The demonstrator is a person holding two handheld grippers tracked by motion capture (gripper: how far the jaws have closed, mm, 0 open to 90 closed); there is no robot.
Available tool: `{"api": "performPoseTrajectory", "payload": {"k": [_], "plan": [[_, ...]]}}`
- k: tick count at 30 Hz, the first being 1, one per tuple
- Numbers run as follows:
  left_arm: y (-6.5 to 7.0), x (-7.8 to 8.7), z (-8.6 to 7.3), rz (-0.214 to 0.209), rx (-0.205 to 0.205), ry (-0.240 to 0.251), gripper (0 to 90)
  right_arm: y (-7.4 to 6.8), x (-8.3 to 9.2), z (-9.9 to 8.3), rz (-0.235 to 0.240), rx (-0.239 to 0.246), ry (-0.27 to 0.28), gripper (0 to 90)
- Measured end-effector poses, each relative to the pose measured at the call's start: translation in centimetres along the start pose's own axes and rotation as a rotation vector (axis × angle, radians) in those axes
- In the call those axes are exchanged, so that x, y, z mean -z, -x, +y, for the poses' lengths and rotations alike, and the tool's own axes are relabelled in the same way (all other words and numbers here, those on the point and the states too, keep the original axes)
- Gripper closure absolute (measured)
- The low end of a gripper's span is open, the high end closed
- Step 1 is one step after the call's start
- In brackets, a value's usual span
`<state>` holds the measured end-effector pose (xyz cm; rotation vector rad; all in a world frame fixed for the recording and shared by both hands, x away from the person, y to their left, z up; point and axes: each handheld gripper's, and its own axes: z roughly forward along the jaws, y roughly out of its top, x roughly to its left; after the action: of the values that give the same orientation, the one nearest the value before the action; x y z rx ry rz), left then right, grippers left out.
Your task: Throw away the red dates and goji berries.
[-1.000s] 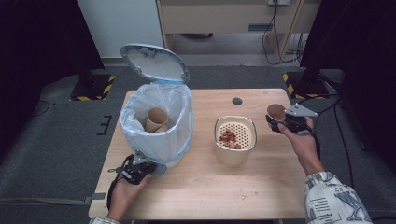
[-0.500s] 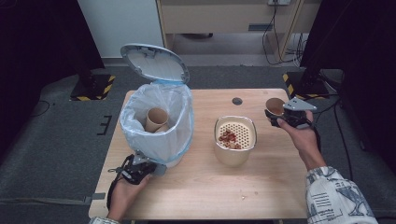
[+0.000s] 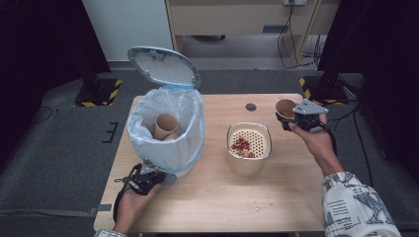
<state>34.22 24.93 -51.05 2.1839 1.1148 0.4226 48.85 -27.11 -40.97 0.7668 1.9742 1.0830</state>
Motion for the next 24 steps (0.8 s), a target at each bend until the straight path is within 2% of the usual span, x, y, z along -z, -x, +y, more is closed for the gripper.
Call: {"api": "performPoseTrajectory", "payload": {"k": [5,24], "plan": [[0.0,0.0,0.0,-0.002,0.003,0.000,90.0,-0.2,-0.2,0.6,0.003,0.031,0.003,33.2],[-0.1,0.0,0.0,-0.004,0.004,0.000,90.0,-0.6,-0.2,2.3,0.017,0.088,0.029,33.1]]}}
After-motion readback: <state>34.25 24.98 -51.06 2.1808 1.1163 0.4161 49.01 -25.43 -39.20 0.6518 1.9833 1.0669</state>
